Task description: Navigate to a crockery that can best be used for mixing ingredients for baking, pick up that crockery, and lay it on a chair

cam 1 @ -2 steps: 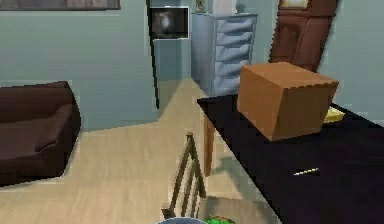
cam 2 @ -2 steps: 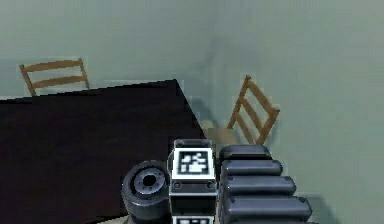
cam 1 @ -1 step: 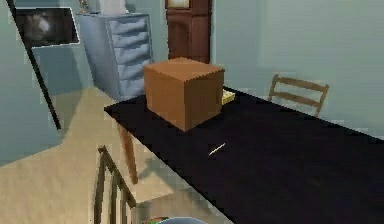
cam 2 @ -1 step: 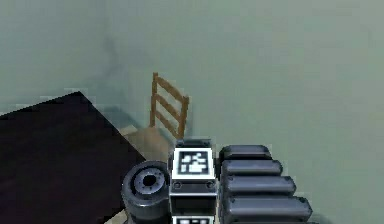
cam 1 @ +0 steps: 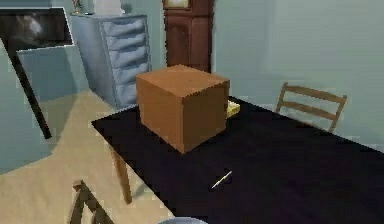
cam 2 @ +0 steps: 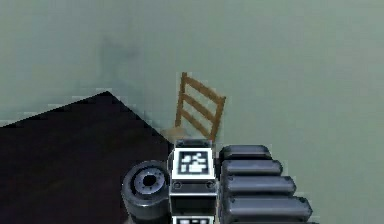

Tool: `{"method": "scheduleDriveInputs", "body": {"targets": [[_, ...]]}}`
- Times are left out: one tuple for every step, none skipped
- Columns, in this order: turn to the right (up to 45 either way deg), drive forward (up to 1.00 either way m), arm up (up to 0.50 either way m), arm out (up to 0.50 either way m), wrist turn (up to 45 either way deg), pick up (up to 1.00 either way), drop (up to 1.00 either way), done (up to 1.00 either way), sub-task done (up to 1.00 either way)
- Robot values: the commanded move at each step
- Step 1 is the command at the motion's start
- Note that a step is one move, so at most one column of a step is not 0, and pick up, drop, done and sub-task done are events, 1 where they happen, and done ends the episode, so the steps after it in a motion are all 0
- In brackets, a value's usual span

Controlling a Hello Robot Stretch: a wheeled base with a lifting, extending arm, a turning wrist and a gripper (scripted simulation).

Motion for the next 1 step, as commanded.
{"method": "scheduleDriveInputs", "body": {"targets": [[-30.0, 0.00, 0.00, 0.00, 0.0, 0.00, 0.00, 0.00, 0.00]]}}
